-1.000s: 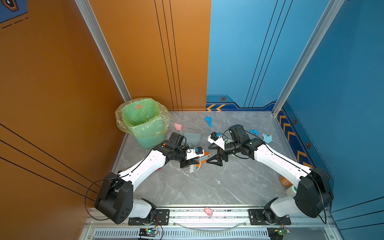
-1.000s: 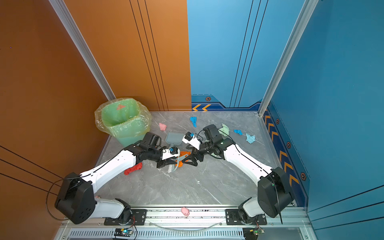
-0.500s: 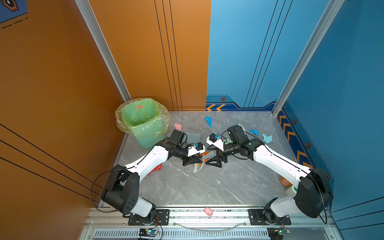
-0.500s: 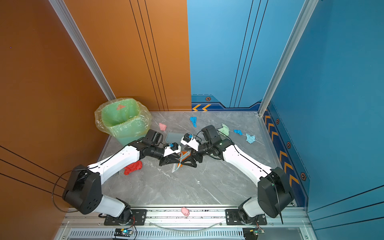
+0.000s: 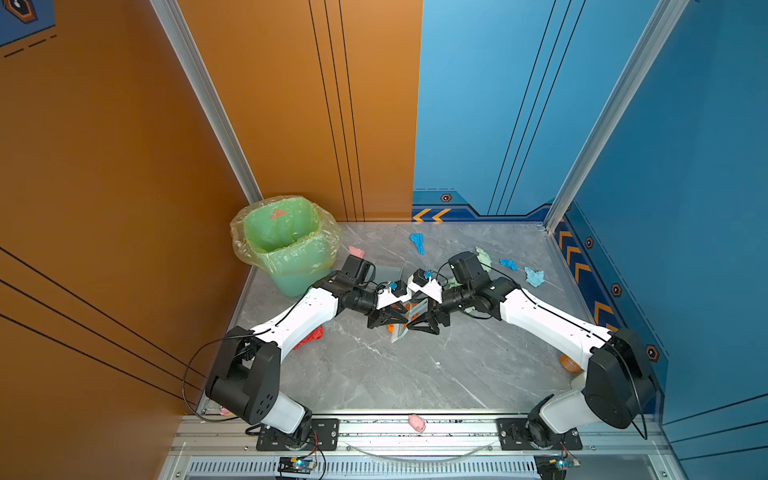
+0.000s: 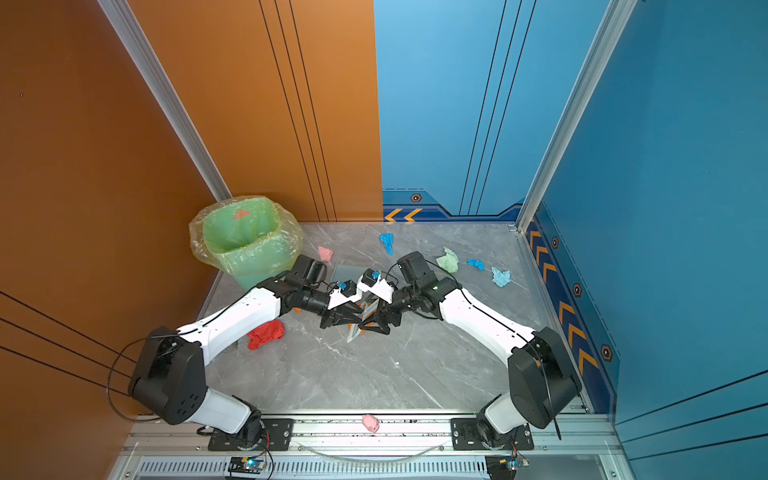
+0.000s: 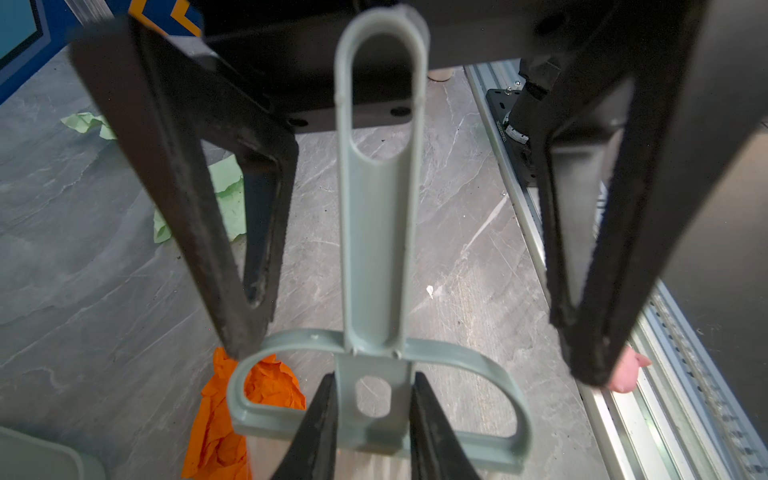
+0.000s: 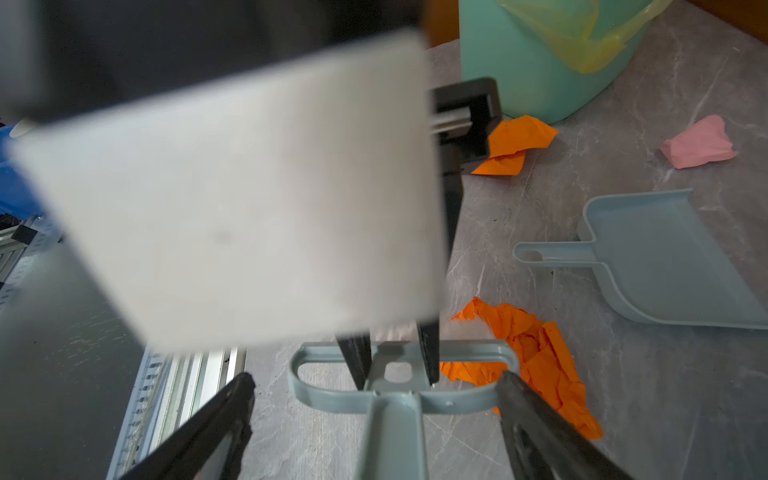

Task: Sweep away the paper scraps from the table
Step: 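Close the right gripper on the brush handle beside the left gripper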

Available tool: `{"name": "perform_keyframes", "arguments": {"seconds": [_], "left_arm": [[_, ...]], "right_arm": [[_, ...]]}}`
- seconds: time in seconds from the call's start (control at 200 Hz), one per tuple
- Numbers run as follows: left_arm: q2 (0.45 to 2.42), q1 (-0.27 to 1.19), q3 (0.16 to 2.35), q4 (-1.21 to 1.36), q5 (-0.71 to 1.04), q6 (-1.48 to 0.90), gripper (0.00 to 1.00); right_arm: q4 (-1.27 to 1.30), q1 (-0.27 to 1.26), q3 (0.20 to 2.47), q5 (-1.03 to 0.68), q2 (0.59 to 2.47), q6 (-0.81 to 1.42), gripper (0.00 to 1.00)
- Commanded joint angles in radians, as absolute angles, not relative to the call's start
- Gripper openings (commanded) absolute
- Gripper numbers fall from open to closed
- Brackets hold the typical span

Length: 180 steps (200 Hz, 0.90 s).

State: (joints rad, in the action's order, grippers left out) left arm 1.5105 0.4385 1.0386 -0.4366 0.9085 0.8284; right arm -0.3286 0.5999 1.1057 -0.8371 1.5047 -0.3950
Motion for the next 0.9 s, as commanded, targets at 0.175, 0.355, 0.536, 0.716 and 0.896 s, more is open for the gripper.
{"name": "perform_keyframes", "arguments": {"seconds": [0.175, 0.355, 0.536, 0.716, 0.896], "left_arm": [[1.525, 0.429, 1.056, -0.453, 0.956, 0.815, 0.00], [1.521, 0.429, 1.049, -0.453, 0.951, 0.814, 0.00], [1.522, 0.429, 1.049, -0.453, 0.956, 0.813, 0.00], [1.522, 0.431, 1.048, -0.453, 0.959, 0.810, 0.00], [1.524, 0.432, 1.048, -0.453, 0.969, 0.810, 0.00]], "right_arm": [[-0.300, 0.610, 1.136, -0.805, 1.520, -0.391, 0.88], [-0.305, 0.611, 1.137, -0.793, 1.510, -0.400, 0.83], [-0.313, 0.610, 1.138, -0.781, 1.505, -0.414, 0.77], [-0.316, 0.610, 1.138, -0.775, 1.502, -0.420, 0.70], [-0.319, 0.611, 1.140, -0.768, 1.500, -0.427, 0.59]]}}
